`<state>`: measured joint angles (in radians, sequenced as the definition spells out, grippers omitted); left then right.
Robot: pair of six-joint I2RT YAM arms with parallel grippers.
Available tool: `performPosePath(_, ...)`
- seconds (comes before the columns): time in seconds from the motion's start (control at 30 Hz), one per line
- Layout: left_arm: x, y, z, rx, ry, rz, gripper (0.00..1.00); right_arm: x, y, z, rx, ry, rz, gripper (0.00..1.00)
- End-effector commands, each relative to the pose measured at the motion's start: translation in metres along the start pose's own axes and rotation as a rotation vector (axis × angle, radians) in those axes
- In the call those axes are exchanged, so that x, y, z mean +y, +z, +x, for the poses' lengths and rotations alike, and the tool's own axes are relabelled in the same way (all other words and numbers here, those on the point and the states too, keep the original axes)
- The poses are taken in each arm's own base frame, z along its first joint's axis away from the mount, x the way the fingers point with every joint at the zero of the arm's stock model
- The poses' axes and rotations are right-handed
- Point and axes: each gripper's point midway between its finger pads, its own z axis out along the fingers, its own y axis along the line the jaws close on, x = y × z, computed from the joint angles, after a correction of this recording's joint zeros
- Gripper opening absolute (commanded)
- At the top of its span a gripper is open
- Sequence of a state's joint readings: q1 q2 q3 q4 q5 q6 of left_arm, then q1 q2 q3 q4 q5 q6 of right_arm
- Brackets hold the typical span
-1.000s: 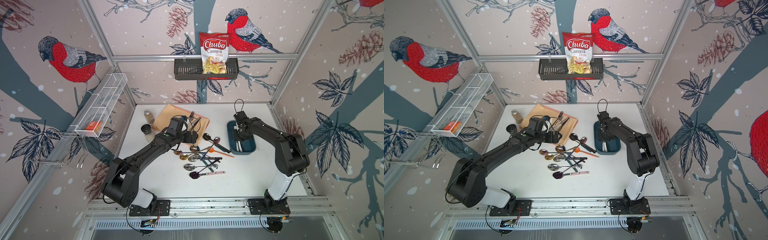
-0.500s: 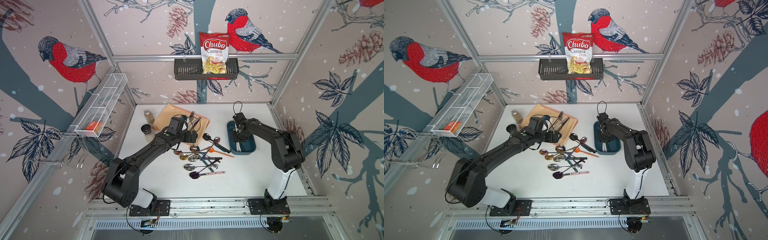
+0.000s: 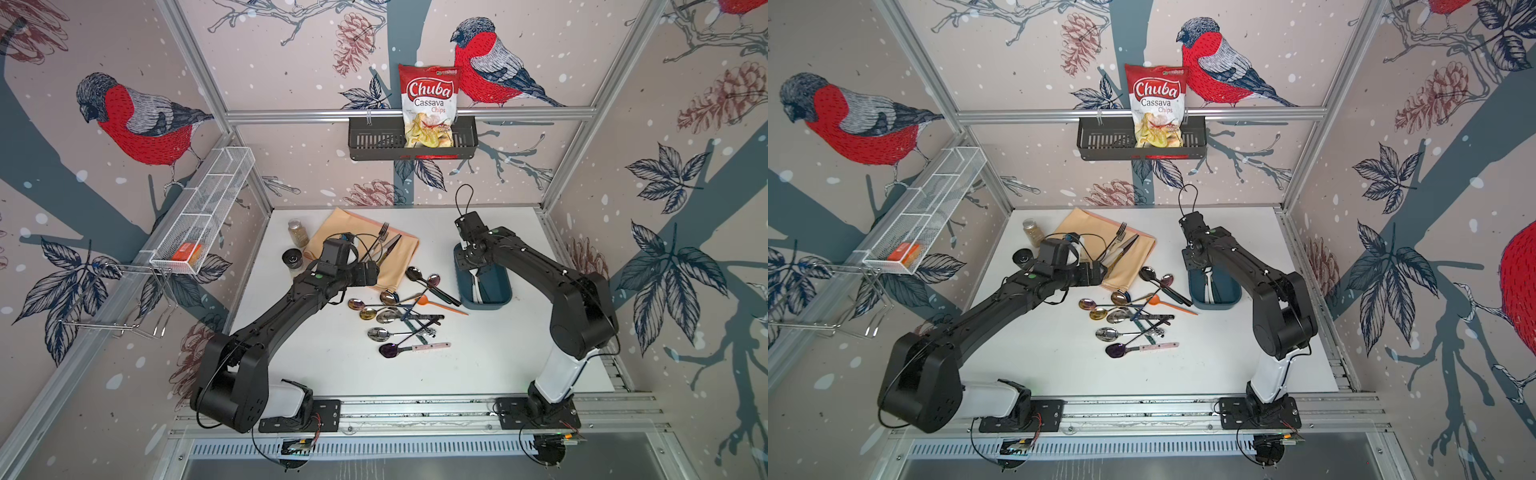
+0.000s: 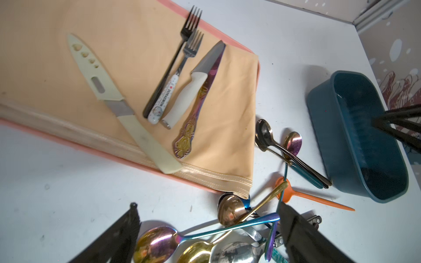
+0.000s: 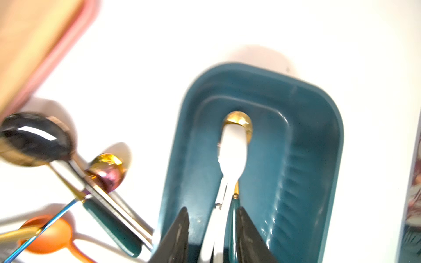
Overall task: Put the spoon into the storage box
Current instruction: Place the spoon in the storage box, then pick up the spoon from the center of the board.
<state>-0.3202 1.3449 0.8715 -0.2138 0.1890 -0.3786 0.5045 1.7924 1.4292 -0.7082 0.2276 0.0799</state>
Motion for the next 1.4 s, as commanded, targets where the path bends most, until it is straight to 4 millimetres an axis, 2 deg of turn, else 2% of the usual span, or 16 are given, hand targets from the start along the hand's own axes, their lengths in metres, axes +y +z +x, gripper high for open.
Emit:
performPosePath(0.0,0.004,-0.007,-0.004,-0.037,-0.086,0.055,0.96,0.023,-0.003,0.0,0.001,-0.126,-0.029,0.37)
performPosePath(0.2,0.028,-0.013,0.008,-0.039,-0.179,0.054,0.96,0.06,0.017,0.012,0.061,-0.224,-0.083,0.38)
performPosePath(0.4,0.034,-0.016,0.009,-0.046,-0.197,0.045,0.96,0.079,0.035,0.029,0.113,-0.282,-0.104,0.4)
performPosePath(0.5,0.035,-0.018,0.01,-0.042,-0.196,0.042,0.96,0.083,0.042,0.038,0.14,-0.295,-0.112,0.4)
performPosePath(0.9,0.038,-0.013,0.016,-0.028,-0.211,0.04,0.96,0.092,0.055,0.056,0.178,-0.332,-0.114,0.4)
performPosePath(1.37,0.038,-0.01,0.016,-0.017,-0.203,0.037,0.96,0.1,0.065,0.062,0.195,-0.325,-0.138,0.39)
